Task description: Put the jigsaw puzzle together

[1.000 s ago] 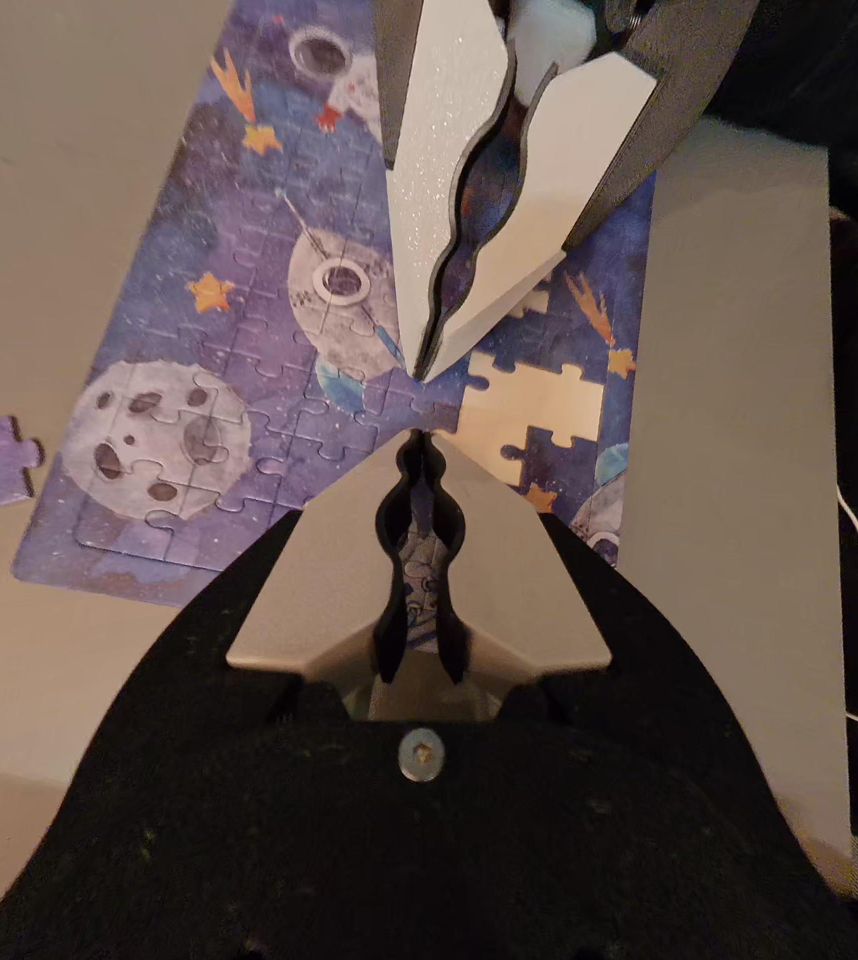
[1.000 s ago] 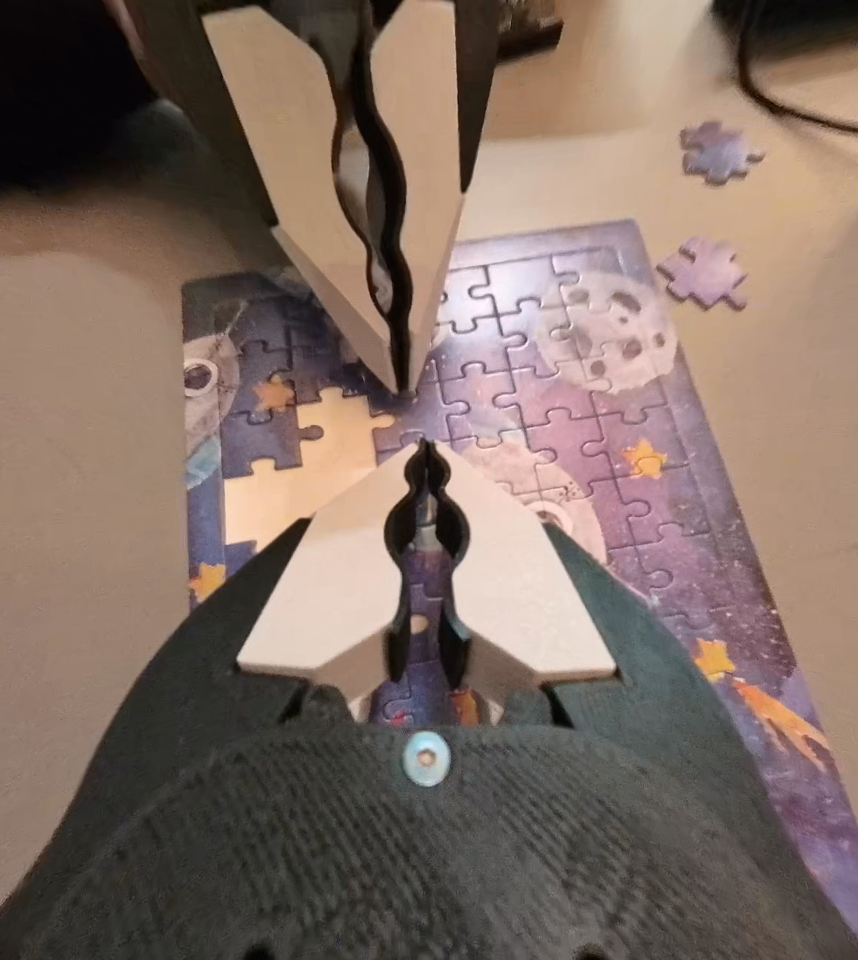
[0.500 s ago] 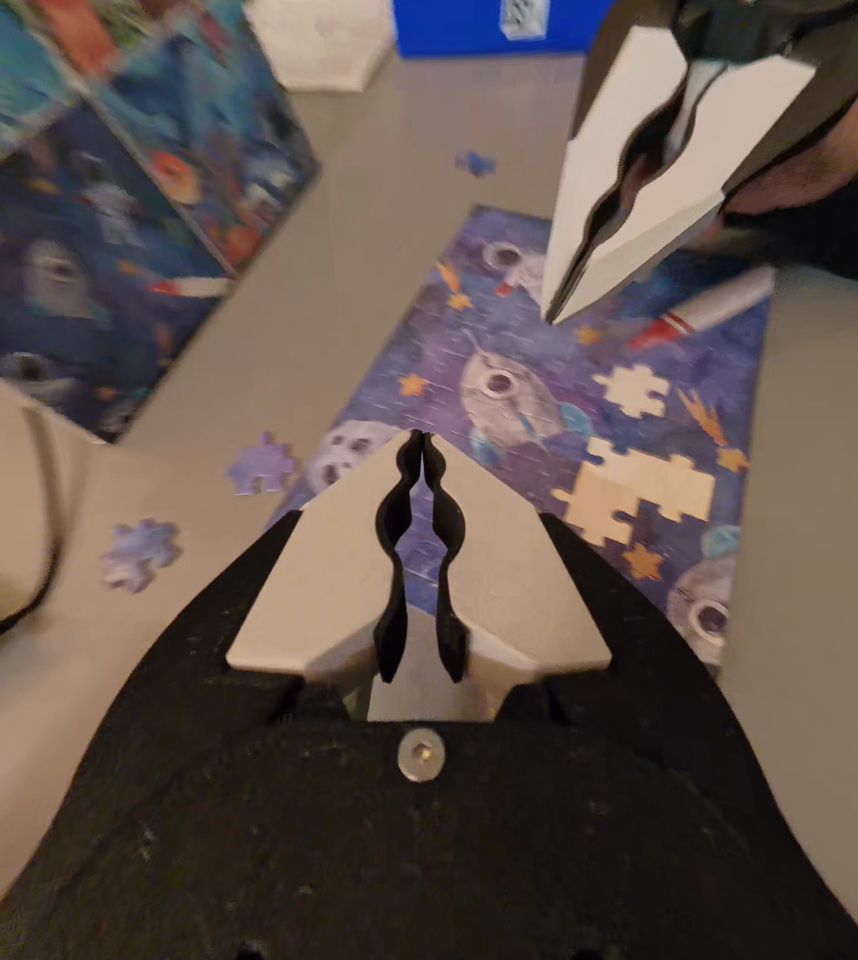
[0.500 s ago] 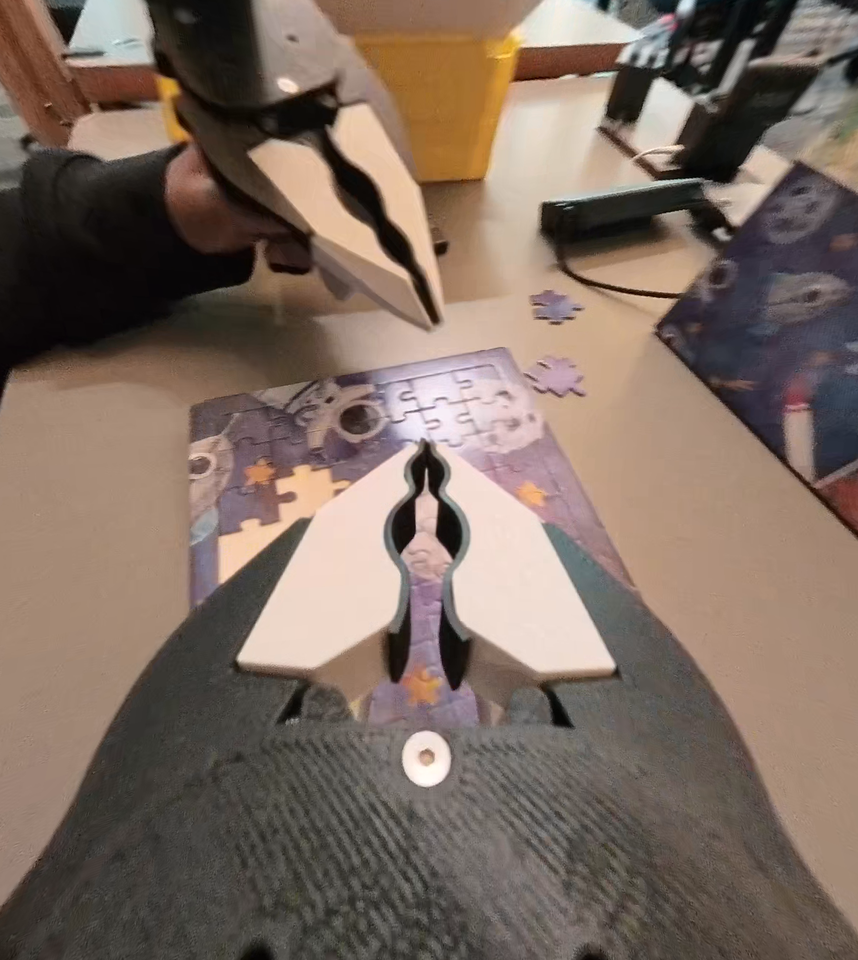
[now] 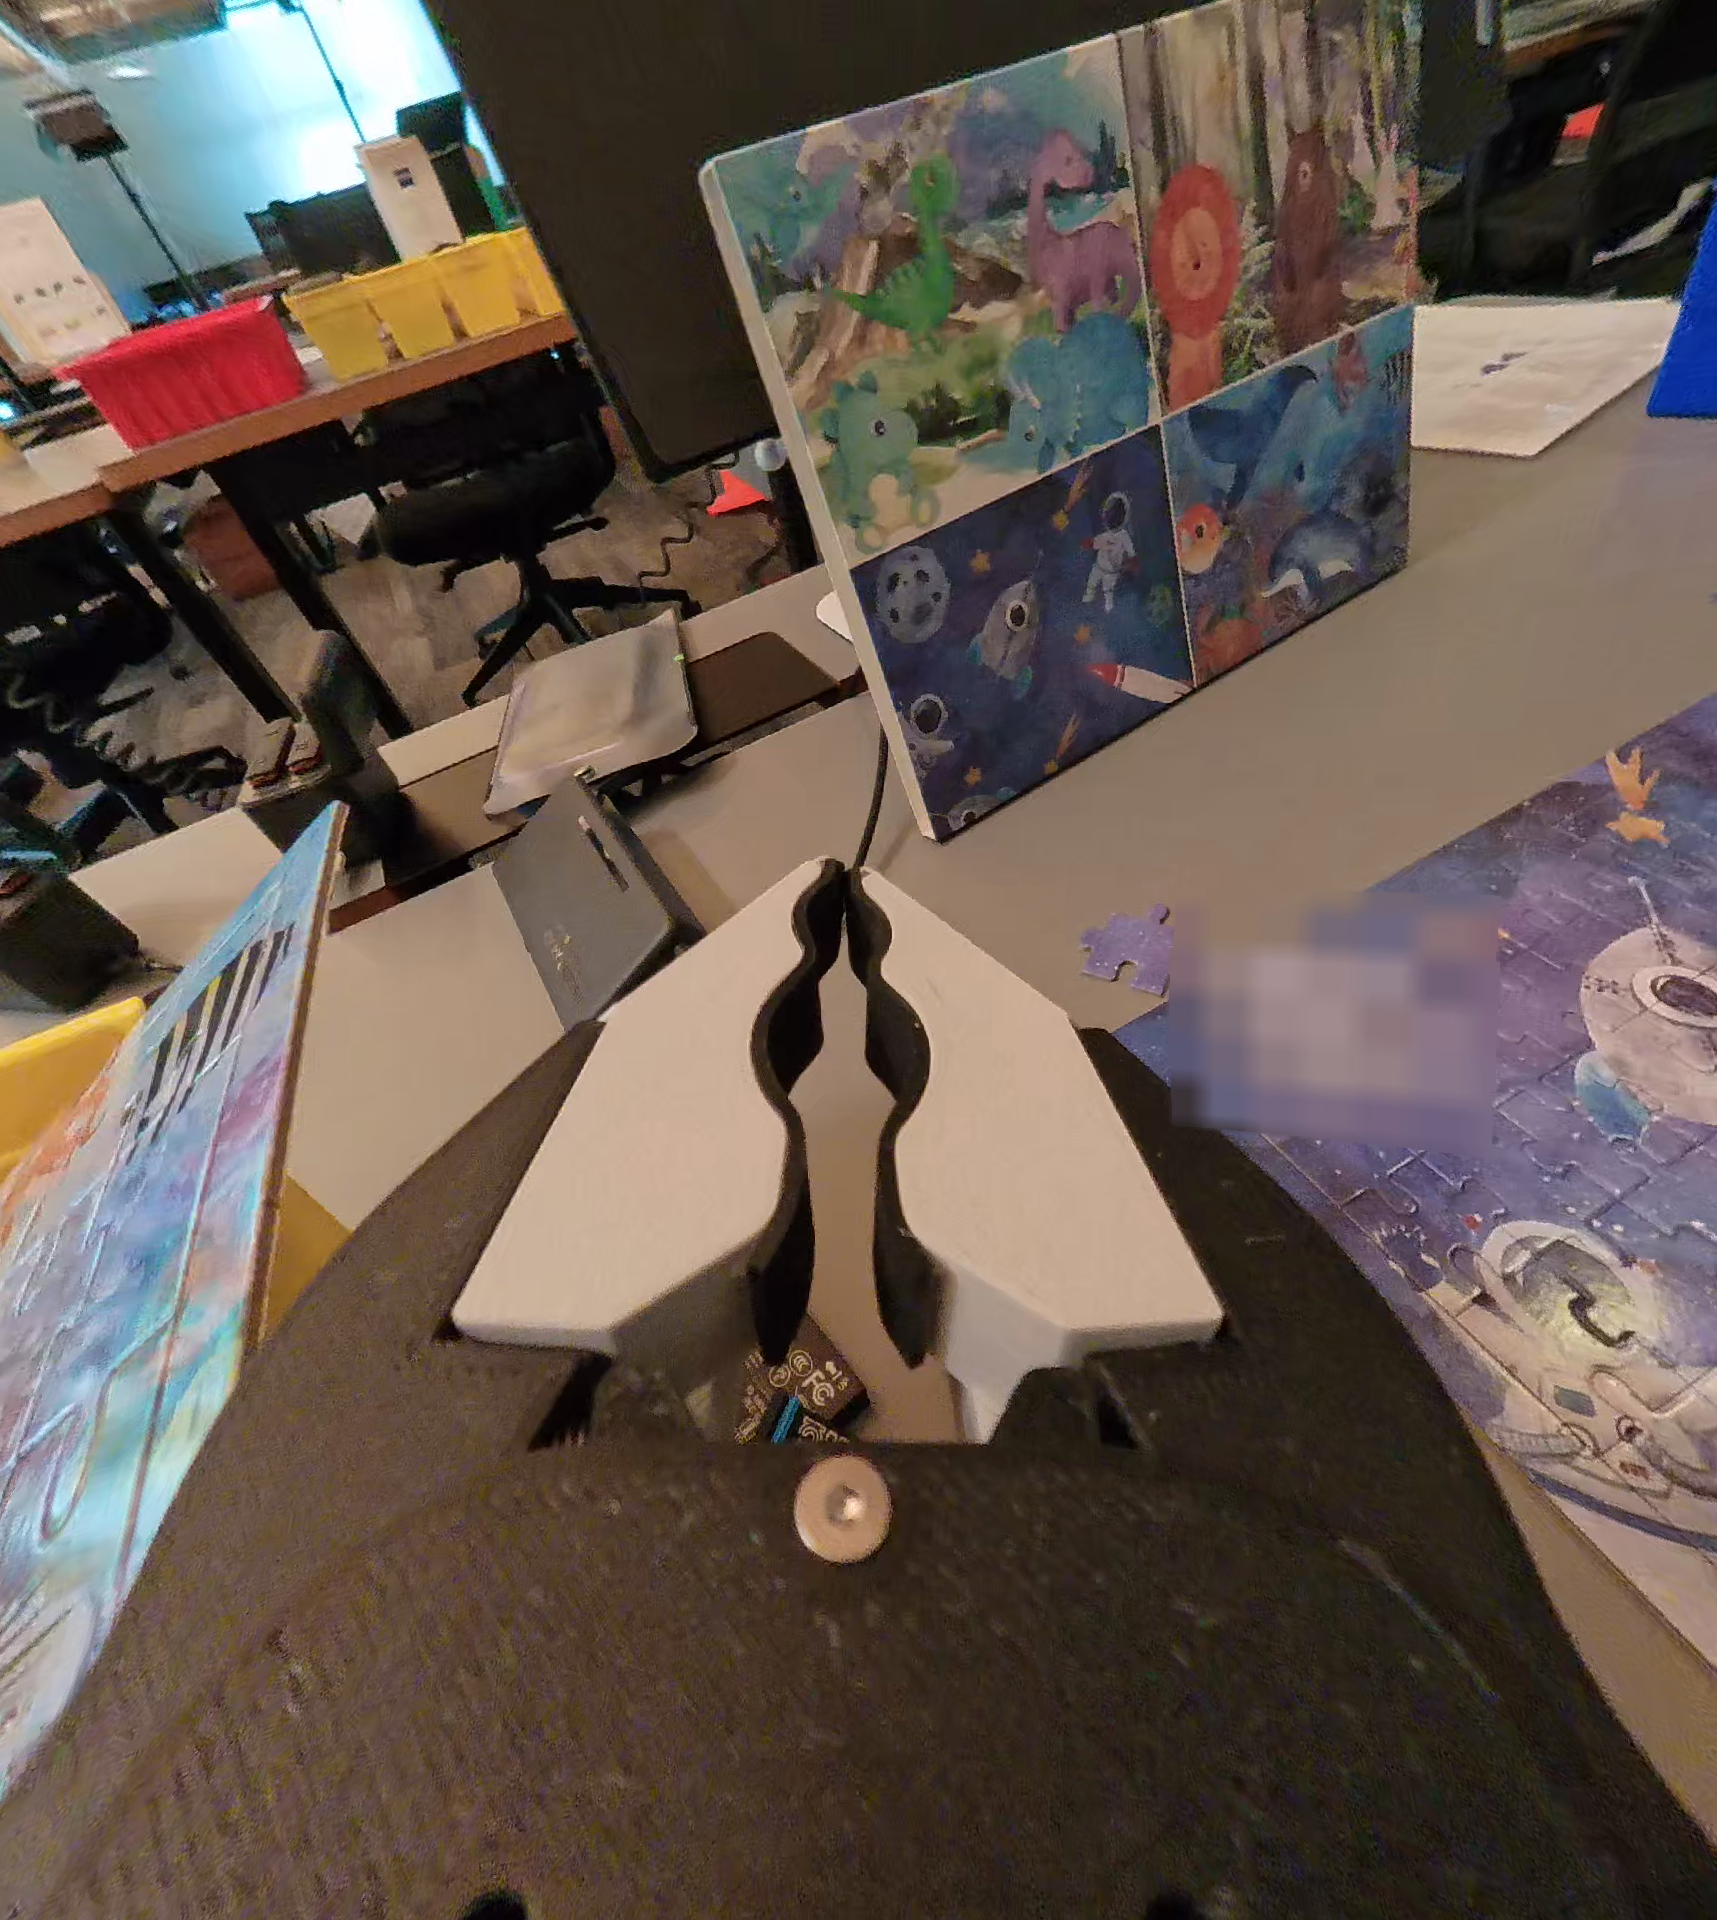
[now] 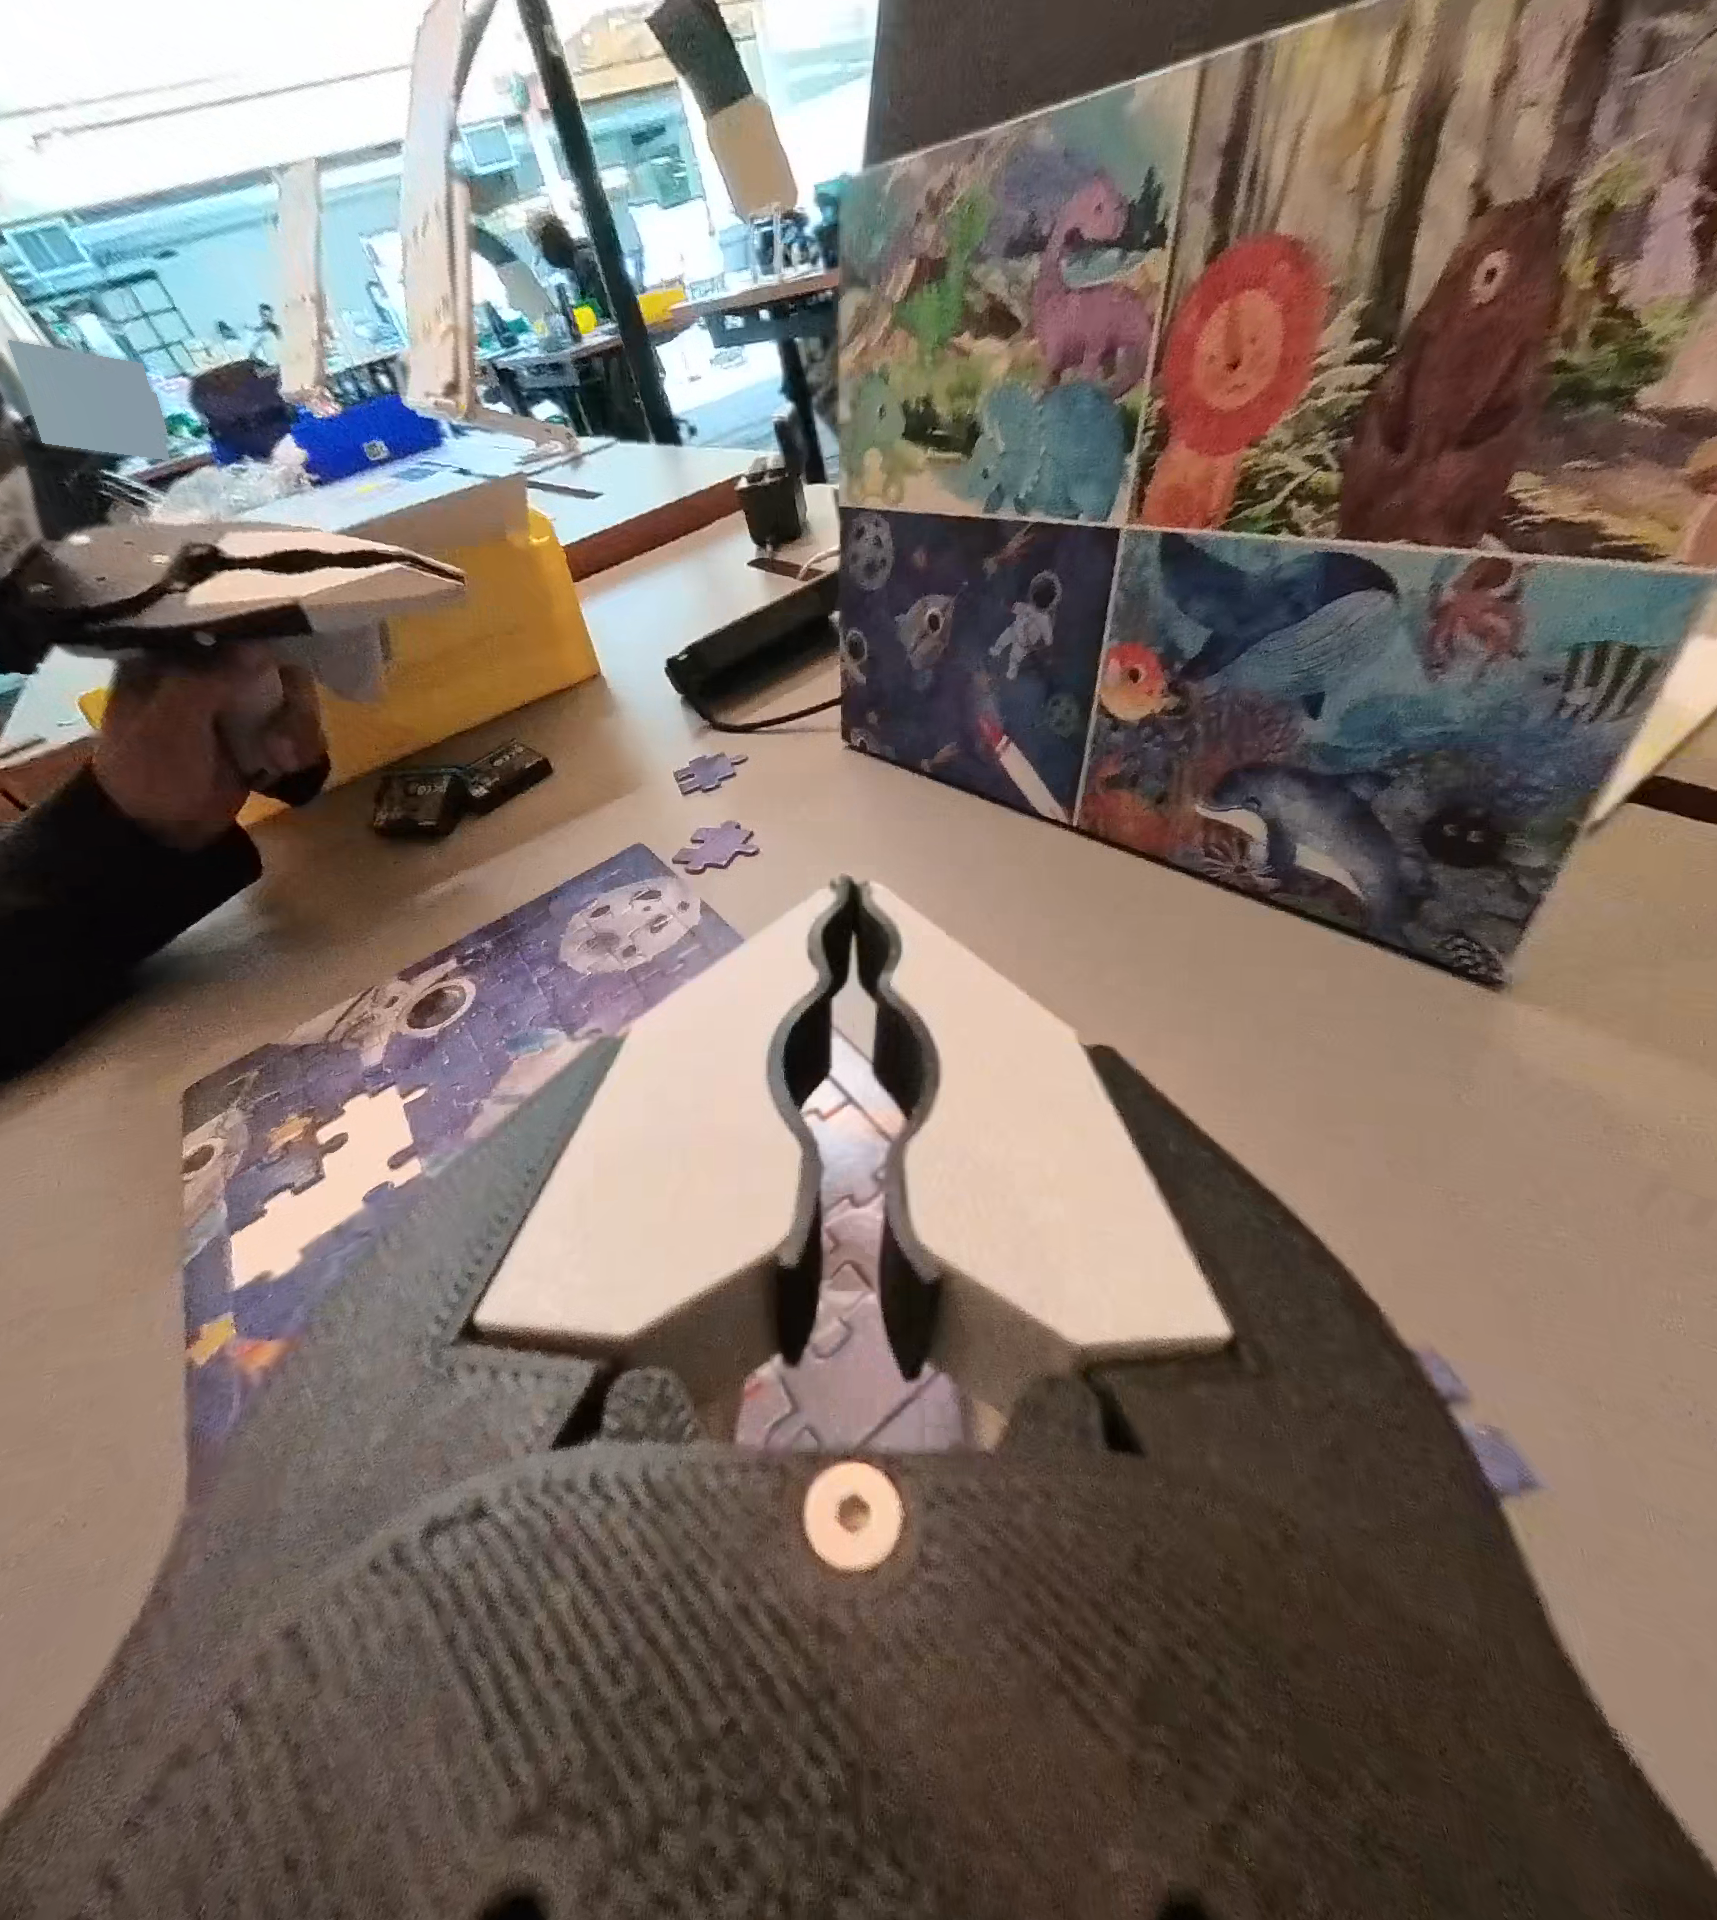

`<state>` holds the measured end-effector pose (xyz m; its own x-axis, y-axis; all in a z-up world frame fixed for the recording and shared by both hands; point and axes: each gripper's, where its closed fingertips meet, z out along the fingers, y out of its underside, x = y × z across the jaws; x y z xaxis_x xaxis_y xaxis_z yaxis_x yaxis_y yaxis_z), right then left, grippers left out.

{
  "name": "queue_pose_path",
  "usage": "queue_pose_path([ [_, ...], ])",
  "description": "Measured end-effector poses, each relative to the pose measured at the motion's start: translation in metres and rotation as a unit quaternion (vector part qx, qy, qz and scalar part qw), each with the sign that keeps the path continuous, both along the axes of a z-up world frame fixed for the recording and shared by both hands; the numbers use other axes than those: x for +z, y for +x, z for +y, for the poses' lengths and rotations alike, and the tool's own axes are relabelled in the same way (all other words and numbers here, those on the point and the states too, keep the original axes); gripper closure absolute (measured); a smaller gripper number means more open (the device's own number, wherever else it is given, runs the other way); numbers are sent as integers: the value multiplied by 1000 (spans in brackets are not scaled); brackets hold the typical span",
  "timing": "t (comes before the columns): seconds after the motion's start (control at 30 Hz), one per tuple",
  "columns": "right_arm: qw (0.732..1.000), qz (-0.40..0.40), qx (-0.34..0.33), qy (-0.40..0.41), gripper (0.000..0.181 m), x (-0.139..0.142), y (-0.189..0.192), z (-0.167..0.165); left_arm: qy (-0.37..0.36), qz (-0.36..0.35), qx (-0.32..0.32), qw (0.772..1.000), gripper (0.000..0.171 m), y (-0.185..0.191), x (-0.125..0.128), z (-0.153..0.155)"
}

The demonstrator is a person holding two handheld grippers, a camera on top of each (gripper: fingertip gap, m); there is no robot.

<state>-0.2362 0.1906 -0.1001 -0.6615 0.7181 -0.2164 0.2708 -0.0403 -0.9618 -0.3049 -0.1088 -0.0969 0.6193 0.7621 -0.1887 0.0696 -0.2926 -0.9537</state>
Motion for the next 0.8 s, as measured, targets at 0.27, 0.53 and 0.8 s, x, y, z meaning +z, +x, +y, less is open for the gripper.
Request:
queue_pose_path([
  [0.27, 996, 39, -31, 75, 181, 4, 1, 4, -3, -5, 1, 1000, 169, 0, -2, 2],
  [0.53, 993, 47, -36, 106, 181, 1, 0, 3, 24, -27, -17, 999, 155, 1, -4, 4],
  [0.8, 992, 85, -47, 84, 181, 28, 8, 12, -20, -120, -42, 992, 138, 7, -47, 27],
])
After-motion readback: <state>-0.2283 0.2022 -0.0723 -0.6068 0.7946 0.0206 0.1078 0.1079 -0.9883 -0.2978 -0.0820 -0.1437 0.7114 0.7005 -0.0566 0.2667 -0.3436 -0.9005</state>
